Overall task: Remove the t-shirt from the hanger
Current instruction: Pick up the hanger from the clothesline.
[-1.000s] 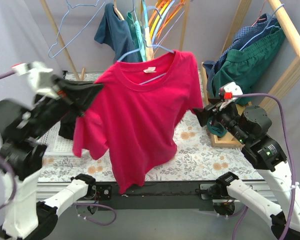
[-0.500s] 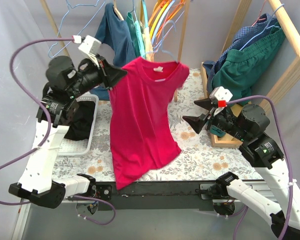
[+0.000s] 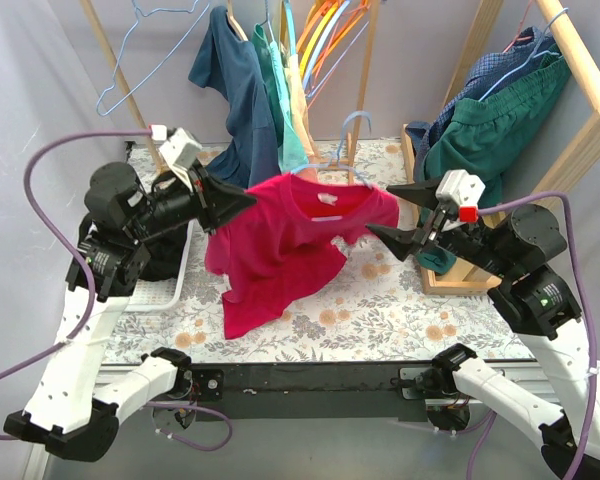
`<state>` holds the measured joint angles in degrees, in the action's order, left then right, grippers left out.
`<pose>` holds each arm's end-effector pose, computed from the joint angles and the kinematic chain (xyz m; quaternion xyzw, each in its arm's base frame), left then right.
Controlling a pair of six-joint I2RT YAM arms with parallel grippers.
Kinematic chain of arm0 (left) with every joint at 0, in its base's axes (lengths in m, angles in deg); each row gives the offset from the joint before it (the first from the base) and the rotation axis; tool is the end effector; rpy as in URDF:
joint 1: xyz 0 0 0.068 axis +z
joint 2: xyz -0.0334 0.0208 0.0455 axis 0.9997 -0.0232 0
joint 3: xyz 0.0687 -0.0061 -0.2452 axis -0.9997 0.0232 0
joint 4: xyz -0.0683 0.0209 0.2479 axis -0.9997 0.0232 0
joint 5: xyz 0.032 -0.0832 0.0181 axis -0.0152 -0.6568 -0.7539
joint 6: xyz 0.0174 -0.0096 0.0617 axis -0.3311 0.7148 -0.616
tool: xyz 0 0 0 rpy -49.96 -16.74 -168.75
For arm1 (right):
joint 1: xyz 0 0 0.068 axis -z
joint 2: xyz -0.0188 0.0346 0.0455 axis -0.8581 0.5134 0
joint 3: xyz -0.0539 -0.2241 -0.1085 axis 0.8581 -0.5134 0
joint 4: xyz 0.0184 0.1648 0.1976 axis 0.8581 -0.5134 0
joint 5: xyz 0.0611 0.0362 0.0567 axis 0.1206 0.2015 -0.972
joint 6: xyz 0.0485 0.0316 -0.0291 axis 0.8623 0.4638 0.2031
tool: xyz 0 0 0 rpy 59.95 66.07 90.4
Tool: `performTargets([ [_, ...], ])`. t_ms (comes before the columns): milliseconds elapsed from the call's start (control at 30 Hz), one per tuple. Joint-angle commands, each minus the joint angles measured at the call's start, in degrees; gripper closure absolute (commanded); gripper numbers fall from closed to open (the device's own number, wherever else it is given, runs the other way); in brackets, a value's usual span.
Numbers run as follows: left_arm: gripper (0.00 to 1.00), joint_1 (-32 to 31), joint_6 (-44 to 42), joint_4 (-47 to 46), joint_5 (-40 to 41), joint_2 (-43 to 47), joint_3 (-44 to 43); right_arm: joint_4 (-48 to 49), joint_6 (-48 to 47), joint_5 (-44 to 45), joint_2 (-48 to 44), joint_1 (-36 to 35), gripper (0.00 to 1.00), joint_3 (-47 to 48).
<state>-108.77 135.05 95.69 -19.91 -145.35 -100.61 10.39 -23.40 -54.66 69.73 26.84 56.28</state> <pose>0.1626 -0.0945 0.4774 0.0607 0.7115 -0.5768 0.3966 0.1179 0.0993 0.4612 -0.3744 0.5261 0.2827 0.7093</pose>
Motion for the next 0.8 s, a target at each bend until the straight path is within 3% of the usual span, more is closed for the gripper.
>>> performTargets([
  [0, 1.00, -0.03, 1.41, -2.06, -5.71, 6.21, 7.02, 3.10, -2.65, -6.74, 0.28, 0.02, 0.22, 1.96],
  [300, 1.00, -0.03, 0.80, -2.50, -16.42, 17.37, 16.18, 4.42, -1.51, -13.50, 3.26, 0.02, 0.16, -2.35],
  [467, 1.00, -0.03, 1.50, -2.50, -18.90, 18.17, 18.64, 5.03, 0.42, -18.70, 6.52, 0.02, 0.17, -1.04],
  [700, 1.00, -0.03, 2.91, -5.04, -19.43, 17.99, 20.57, 11.35, 4.89, -26.52, 7.49, -0.07, 0.29, -2.78],
  [767, 1.00, -0.03, 3.52, -6.01, -19.69, 17.82, 21.01, 13.54, 6.13, -27.58, 7.41, -0.07, 0.37, -3.67],
])
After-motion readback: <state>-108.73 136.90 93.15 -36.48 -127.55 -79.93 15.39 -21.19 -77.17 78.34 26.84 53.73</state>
